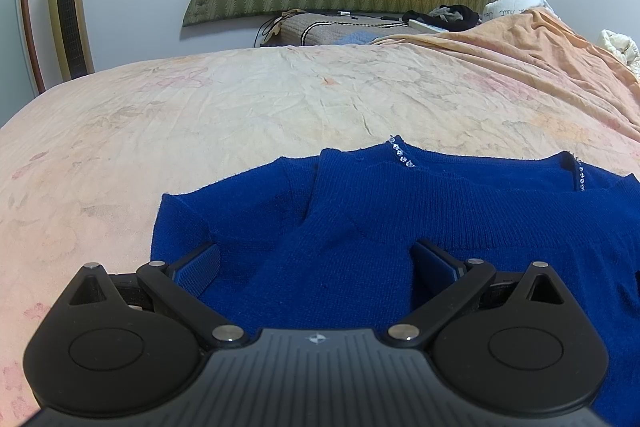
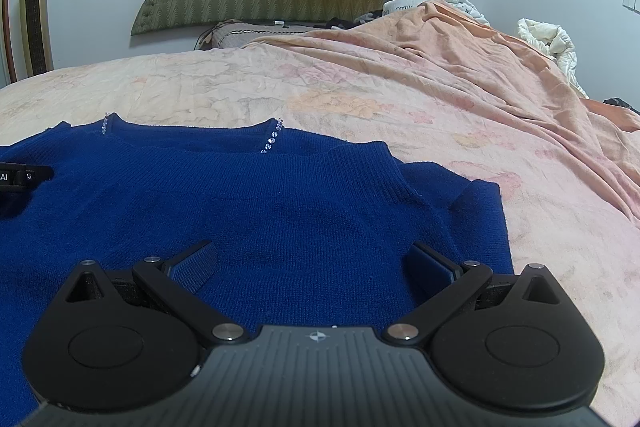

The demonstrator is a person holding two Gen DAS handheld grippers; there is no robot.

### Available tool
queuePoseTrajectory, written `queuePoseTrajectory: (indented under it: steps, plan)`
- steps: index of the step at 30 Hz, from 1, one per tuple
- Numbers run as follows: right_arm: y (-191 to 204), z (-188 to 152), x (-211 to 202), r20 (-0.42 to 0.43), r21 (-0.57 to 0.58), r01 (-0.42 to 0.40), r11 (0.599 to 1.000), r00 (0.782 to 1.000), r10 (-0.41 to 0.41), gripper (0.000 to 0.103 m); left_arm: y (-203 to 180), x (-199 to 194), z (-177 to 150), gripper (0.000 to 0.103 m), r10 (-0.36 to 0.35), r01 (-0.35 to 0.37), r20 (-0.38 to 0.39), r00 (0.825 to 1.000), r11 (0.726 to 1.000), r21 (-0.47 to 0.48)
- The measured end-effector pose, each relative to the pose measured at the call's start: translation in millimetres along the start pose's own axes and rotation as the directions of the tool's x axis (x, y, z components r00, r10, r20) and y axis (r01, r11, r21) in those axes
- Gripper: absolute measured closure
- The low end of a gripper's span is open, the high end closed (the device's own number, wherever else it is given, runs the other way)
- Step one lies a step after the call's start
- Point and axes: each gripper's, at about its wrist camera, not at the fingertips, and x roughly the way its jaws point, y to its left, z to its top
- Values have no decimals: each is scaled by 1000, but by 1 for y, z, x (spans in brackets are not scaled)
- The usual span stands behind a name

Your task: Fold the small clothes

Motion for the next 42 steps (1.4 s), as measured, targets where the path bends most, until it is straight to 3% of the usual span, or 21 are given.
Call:
queuePoseTrajectory:
  steps: [8,12,14,17,22,26,29,33,36,40,42]
  plan:
    - [-3,1,1,-10,12,-21,1000,1000,22,0,15,-18,16,0,-55,56,-52,997,998,21]
    - [-2,6,-16,-15,65,-6,998,1000,7,0,41,-39,25,0,-37,40,-46,998,998,58]
    - [4,5,-30,12,77,-43,996,999,42,0,60,-44,29,0,-43,46,-55,998,997,56]
    - [22,3,-53,35,68,-125,990,992,122,0,89,-39,36,0,-102,109,-132,986,993,43]
    - [79,-5,-90,19,-101,-253,962,967,256,0,120,-15,37,0,-176,181,-250,952,983,-1]
    - [128,-18,-114,20,-269,-257,928,962,272,0,134,-6,33,0,-321,303,-246,915,947,-110]
    - [152,-25,-120,-14,-337,-287,897,954,300,0,139,9,35,0,-444,401,-263,857,894,-203]
    - [191,-45,-128,-43,-482,-269,834,958,285,1,134,25,43,0,-517,458,-266,814,852,-253]
    - [215,-62,-132,36,-594,-159,788,974,224,1,125,41,49,0,-616,543,-273,739,784,-300]
    - [245,-65,-124,147,-661,-21,750,977,157,1,104,56,57,0,-634,571,-260,728,772,-281]
    - [255,-61,-116,177,-682,8,731,972,154,1,94,61,60,0,-626,570,-246,740,778,-265]
